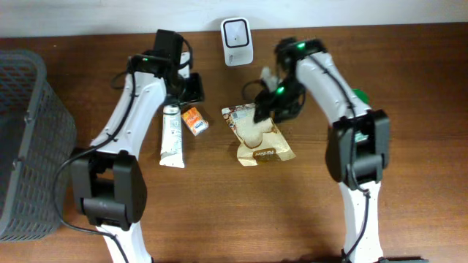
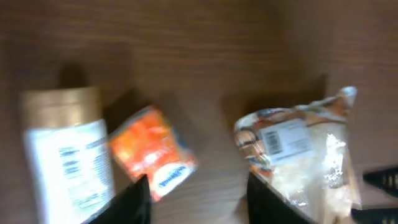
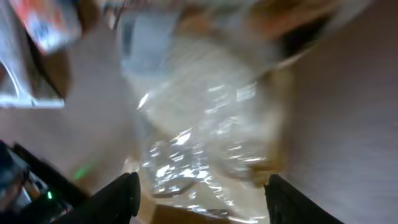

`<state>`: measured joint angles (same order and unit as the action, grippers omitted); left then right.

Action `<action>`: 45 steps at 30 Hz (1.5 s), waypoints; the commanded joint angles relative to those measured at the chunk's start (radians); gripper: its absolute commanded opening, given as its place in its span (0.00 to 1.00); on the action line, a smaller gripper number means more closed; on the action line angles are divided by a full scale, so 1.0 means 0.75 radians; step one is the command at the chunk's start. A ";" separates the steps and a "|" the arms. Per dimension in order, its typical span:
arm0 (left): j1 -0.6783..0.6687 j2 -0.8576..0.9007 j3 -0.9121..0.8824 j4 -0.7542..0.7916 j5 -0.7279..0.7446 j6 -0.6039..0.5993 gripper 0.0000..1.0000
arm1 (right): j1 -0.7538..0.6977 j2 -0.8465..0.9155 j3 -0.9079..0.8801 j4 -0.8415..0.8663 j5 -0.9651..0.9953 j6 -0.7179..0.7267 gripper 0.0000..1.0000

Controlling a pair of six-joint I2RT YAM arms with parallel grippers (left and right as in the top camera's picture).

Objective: Scan the item barcode

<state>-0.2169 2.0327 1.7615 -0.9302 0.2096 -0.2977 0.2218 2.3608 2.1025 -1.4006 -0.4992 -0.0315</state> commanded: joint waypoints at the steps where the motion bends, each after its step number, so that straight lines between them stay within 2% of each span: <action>1: -0.112 0.093 -0.009 0.114 0.231 -0.007 0.04 | -0.109 -0.038 0.003 0.046 -0.059 -0.018 0.62; 2: -0.138 0.121 -0.009 0.153 0.281 -0.009 0.00 | -0.128 -0.035 -0.018 0.068 -0.085 -0.018 0.58; 5: -0.208 0.213 -0.009 0.183 0.312 -0.102 0.00 | -0.150 -0.016 -0.090 0.110 -0.156 -0.023 0.41; 10: -0.241 0.230 -0.010 0.169 0.301 -0.104 0.00 | -0.148 -0.014 -0.167 0.180 -0.196 -0.023 0.40; 17: -0.241 0.232 -0.032 0.145 0.119 -0.132 0.00 | -0.148 0.002 -0.173 0.214 -0.225 -0.022 0.41; 45: -0.241 0.266 -0.037 0.194 0.170 -0.132 0.00 | -0.147 0.003 -0.182 0.224 -0.244 -0.022 0.41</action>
<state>-0.3973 2.2036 1.7443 -0.7876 0.3233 -0.3870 0.1062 2.3596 1.9762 -1.2324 -0.6601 -0.0380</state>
